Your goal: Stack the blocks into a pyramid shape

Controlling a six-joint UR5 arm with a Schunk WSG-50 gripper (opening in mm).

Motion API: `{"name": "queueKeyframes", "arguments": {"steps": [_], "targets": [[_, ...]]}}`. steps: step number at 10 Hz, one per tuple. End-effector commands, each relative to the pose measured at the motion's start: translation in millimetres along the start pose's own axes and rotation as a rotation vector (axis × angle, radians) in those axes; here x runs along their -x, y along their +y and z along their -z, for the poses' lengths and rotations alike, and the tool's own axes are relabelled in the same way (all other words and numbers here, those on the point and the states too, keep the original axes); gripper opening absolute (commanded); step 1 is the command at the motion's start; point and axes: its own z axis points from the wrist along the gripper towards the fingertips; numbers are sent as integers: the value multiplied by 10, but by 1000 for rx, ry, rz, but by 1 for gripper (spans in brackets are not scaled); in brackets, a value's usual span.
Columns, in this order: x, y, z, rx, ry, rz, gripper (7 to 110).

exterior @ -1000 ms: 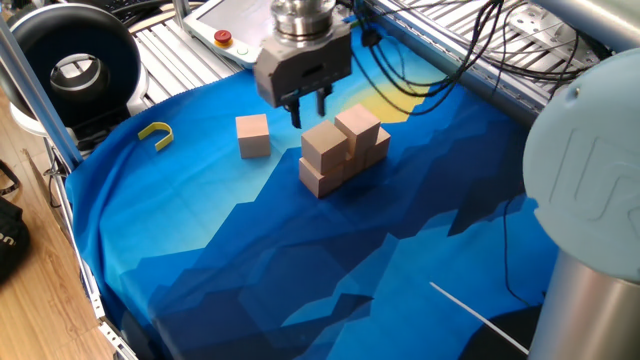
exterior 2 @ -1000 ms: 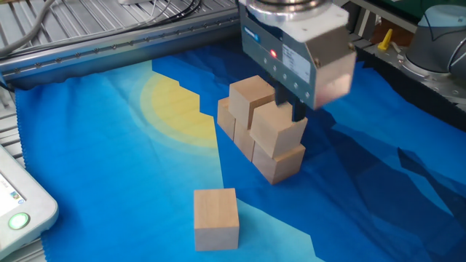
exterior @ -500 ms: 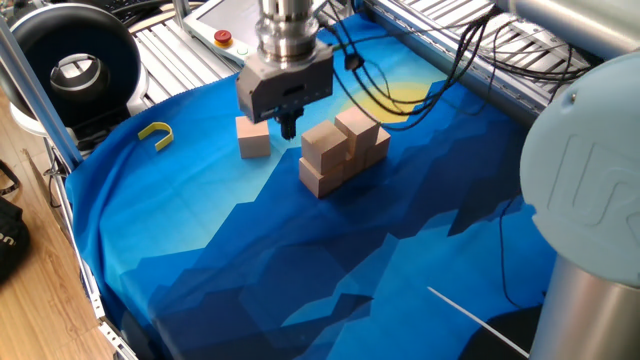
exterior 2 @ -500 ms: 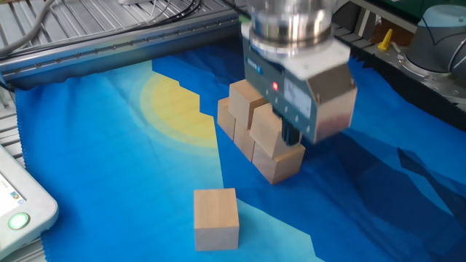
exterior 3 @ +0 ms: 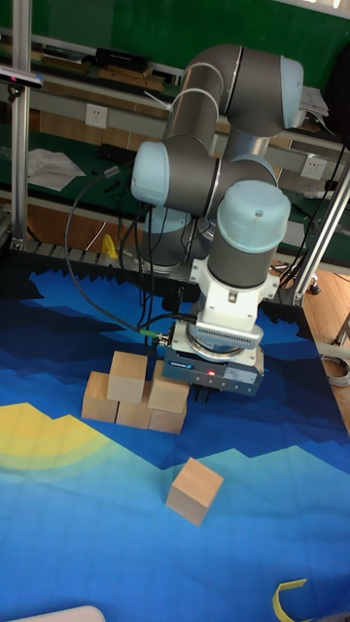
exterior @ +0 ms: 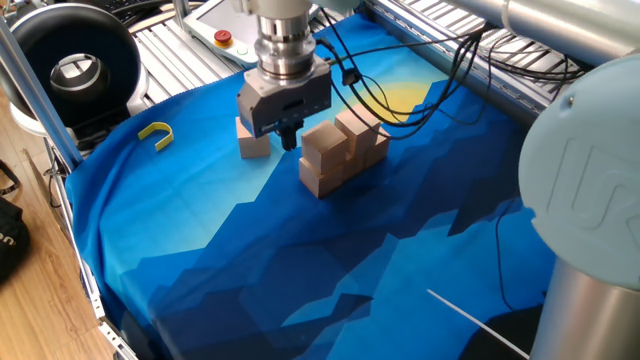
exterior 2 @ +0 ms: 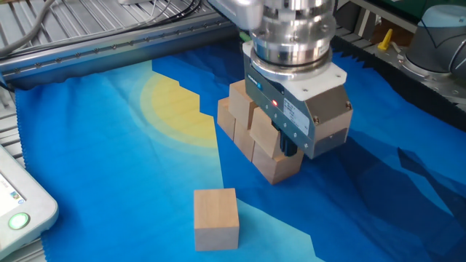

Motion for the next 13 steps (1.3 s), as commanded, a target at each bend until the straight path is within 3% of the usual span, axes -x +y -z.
{"name": "queueKeyframes", "arguments": {"steps": [1, 9, 13], "targets": [[-98, -26, -32, -2, 19, -8, 7], [-192, -219, -1, -34, 34, -15, 7], [-211, -183, 21, -20, 36, -9, 7]]}}
